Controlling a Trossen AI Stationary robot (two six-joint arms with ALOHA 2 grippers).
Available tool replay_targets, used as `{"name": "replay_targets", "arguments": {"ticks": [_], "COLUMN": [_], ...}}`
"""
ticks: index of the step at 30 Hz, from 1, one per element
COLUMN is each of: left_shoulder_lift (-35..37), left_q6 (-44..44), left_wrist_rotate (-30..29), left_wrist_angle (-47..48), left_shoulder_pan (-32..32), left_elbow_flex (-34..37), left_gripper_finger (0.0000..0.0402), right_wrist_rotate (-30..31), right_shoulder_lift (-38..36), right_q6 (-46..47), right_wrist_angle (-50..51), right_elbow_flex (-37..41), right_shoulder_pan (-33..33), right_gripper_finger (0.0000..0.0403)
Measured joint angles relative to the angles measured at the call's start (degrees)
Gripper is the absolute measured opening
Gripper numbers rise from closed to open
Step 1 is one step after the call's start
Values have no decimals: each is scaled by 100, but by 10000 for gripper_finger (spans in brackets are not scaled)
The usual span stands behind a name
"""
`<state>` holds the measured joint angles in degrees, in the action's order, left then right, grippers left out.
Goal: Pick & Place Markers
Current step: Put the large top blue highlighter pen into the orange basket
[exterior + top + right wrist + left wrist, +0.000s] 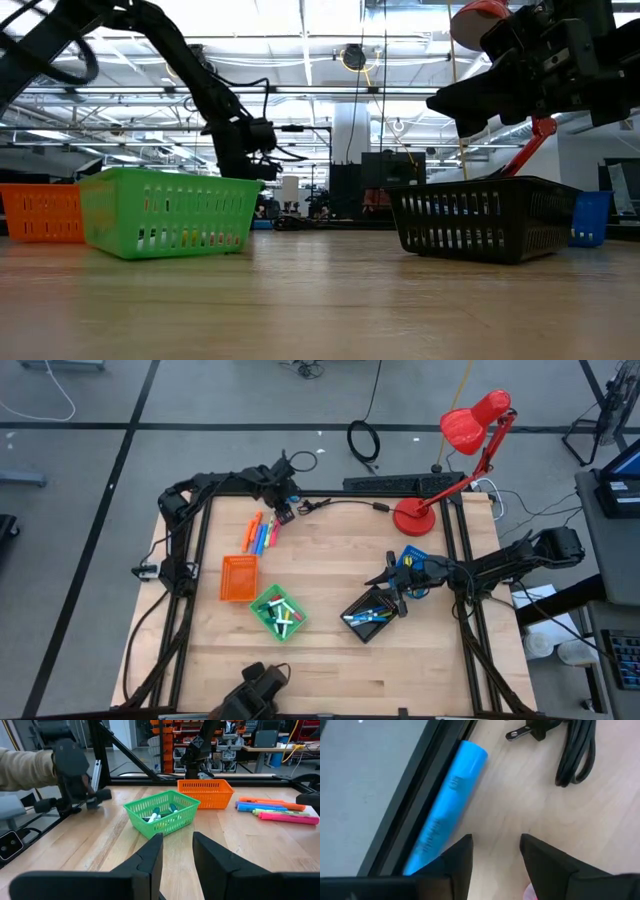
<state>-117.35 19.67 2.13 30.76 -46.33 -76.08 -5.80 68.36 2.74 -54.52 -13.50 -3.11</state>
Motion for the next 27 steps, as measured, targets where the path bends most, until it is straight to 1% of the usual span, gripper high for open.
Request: {"name": "replay_targets", "arguments": {"ticks": [5, 10, 12, 15, 18, 20, 22, 24, 27], "left_shoulder_lift": [-62, 90, 180, 382, 615, 660, 659, 633, 567], "left_q6": [23, 302, 464, 583, 327, 167, 122, 83, -43], "left_wrist_rotate": [333, 509, 372, -130, -475, -521, -361, -77, 308], "left_wrist_angle": [94, 198, 214, 229, 44, 36, 89, 29, 50], "left_shoulder_pan": [20, 41, 64, 87, 71, 33, -28, -116, -288], "left_elbow_flex": [5, 20, 39, 61, 45, 44, 54, 51, 48], "left_gripper_finger": [146, 90, 67, 40, 24, 21, 25, 40, 80], "right_wrist_rotate": [1, 2, 2, 2, 0, 2, 0, 2, 0], "right_shoulder_lift": [1, 2, 0, 2, 2, 2, 2, 2, 2], "right_q6": [0, 2, 0, 0, 0, 1, 1, 0, 0], "right_wrist_angle": [-2, -2, 0, 2, 0, 0, 0, -2, 2], "right_elbow_flex": [0, 0, 0, -1, 0, -2, 0, 0, 0], "right_shoulder_pan": [0, 0, 2, 0, 0, 1, 0, 0, 0], "right_gripper_finger": [93, 93, 93, 93, 93, 93, 93, 93, 93]}}
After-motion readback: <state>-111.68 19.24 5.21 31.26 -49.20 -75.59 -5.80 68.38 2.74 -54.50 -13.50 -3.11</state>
